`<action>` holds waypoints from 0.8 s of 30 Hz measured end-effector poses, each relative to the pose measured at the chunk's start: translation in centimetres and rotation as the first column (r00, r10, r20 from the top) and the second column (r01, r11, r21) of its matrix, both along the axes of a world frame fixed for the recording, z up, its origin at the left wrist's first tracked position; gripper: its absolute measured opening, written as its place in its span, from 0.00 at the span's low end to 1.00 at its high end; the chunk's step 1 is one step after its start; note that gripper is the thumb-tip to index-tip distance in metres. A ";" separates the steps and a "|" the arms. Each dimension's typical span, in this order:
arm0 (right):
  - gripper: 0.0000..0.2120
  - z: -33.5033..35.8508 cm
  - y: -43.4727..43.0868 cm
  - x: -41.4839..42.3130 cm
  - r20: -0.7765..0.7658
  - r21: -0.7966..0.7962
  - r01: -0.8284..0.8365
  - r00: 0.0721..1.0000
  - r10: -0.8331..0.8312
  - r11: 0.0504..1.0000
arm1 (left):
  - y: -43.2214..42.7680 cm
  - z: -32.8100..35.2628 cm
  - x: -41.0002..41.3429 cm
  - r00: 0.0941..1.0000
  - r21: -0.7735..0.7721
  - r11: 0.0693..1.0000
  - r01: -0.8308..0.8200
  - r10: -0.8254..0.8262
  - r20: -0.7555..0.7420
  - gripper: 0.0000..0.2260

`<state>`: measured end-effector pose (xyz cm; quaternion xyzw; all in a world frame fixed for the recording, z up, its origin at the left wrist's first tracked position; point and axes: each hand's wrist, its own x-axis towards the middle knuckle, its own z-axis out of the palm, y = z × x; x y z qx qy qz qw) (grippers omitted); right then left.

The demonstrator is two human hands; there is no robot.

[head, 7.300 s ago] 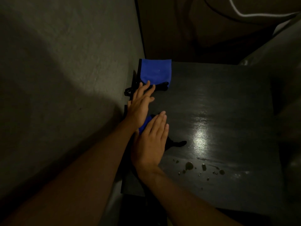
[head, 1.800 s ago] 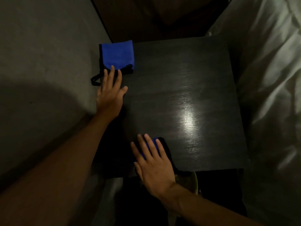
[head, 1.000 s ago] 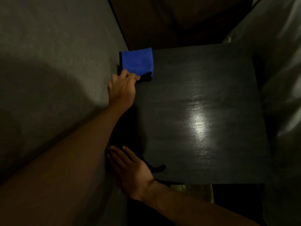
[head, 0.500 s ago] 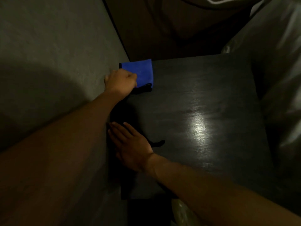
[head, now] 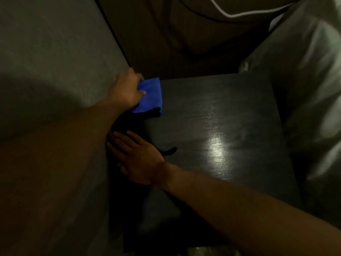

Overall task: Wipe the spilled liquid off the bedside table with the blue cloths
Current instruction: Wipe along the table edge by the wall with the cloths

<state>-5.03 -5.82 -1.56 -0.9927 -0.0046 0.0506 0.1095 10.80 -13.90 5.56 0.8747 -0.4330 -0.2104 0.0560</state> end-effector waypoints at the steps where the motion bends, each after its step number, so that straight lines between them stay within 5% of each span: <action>1: 0.31 0.0 -0.4 0.2 0.000 0.017 -0.002 1.000 0.002 1.000 | -0.1 0.1 0.0 1.000 -0.021 1.000 -0.005 0.005 -0.024 0.15; 5: 0.31 0.4 -2.1 1.5 -0.006 0.003 0.017 1.000 -0.017 1.000 | -0.3 0.2 1.0 0.997 -0.191 0.981 -0.040 0.025 -0.079 0.03; 10: 0.31 0.5 -3.0 2.7 -0.004 -0.047 0.101 0.995 -0.101 0.994 | -0.3 0.1 1.5 0.945 -0.456 0.844 -0.284 0.165 -0.282 0.00; 17: 0.30 0.7 -7.1 5.5 0.024 -0.051 0.244 0.970 -0.243 0.969 | -1.5 0.8 2.6 0.860 -0.614 0.610 -0.501 0.427 -0.278 0.15; 24: 0.30 0.5 -8.0 6.5 0.049 0.006 0.361 0.931 -0.361 0.932 | -2.6 2.3 4.1 0.782 -0.630 0.502 -0.592 0.546 -0.300 0.12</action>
